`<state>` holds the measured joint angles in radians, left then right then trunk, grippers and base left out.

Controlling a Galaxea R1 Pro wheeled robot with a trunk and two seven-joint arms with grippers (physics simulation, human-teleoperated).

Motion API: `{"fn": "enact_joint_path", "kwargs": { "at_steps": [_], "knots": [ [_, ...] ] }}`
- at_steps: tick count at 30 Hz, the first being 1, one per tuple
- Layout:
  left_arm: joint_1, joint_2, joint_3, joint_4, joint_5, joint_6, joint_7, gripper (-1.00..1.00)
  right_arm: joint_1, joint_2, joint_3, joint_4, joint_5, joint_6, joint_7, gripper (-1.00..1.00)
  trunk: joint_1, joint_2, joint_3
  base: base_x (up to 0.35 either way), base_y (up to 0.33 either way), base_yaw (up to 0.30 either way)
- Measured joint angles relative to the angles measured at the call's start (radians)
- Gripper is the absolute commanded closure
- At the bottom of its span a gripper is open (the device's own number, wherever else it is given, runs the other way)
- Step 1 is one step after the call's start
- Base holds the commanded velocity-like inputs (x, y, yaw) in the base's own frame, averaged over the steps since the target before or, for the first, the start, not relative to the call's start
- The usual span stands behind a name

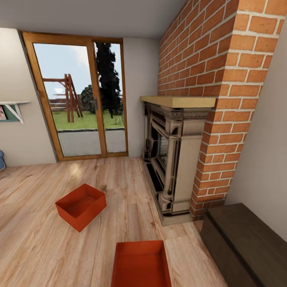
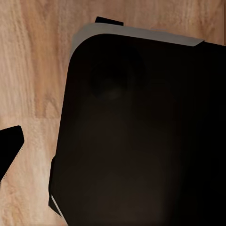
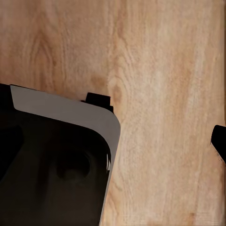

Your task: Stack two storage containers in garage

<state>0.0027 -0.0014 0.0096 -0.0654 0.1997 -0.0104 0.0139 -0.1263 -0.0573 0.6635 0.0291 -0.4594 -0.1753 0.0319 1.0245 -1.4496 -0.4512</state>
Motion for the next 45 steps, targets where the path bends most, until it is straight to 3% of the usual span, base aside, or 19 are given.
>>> {"fn": "enact_joint_path", "kwargs": {
  "at_steps": [13,45],
  "knots": [
    [0.0,0.0,0.001,-0.002,-0.001,-0.001,0.0,-1.0,0.0,0.0,0.0,0.0,0.0,-0.002,-0.001,-1.0,0.001,0.0,0.0,0.03,0.0,0.155],
    [0.0,0.0,0.001,-0.002,-0.001,-0.001,0.0,-1.0,0.0,0.001,0.001,0.0,0.002,-0.005,0.0,-1.0,0.001,0.0,0.0,0.0,-0.04,0.003]
  ]
}}
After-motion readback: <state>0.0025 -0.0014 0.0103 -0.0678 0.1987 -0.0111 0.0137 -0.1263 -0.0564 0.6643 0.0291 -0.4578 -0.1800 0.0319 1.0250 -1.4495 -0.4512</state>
